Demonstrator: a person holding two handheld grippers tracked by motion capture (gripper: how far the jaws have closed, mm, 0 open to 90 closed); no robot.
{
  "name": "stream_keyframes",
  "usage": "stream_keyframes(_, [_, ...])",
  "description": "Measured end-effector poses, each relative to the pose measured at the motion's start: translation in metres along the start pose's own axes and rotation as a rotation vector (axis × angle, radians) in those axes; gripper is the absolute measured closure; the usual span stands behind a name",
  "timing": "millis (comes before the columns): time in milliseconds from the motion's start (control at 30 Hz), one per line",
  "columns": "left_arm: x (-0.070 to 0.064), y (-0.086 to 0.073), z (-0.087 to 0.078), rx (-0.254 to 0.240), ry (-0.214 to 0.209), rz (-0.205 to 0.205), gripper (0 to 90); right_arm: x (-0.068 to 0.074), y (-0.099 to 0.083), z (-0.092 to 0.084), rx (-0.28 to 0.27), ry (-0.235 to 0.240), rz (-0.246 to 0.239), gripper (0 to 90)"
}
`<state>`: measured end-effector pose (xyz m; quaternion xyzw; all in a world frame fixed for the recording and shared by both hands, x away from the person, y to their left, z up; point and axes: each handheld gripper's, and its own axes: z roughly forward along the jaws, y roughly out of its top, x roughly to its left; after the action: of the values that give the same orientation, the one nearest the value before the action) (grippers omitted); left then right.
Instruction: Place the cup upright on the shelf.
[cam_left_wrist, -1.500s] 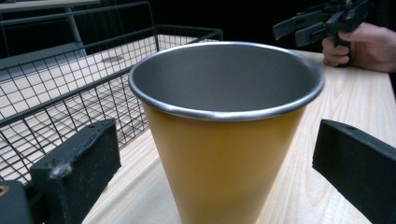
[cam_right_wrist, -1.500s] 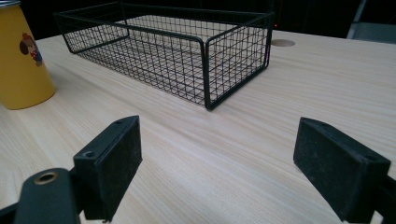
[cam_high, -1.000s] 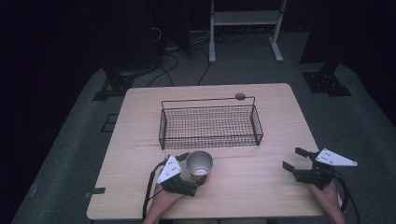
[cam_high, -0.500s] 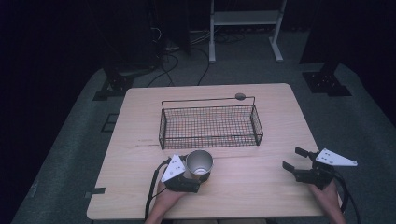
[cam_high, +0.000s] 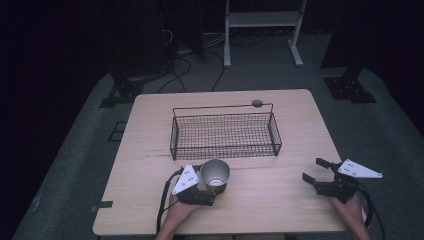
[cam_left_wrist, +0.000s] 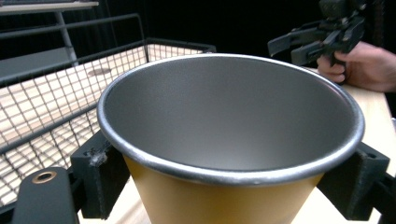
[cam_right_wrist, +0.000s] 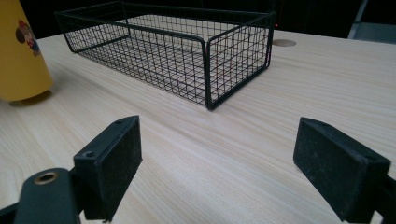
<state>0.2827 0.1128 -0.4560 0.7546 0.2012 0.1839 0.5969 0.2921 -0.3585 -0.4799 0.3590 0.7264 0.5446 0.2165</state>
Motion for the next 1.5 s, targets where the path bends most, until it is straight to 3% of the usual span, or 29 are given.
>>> stream_keyframes(733, [0.008, 0.028, 0.005, -0.031, -0.037, -0.001, 14.2, 0.0, 0.0, 0.0, -0.001, -0.002, -0.001, 14.3])
stream_keyframes(1500, [0.019, 0.057, 0.009, -0.046, -0.058, 0.026, 14.2, 0.0, 0.0, -0.001, -0.014, 0.002, 0.011, 14.3])
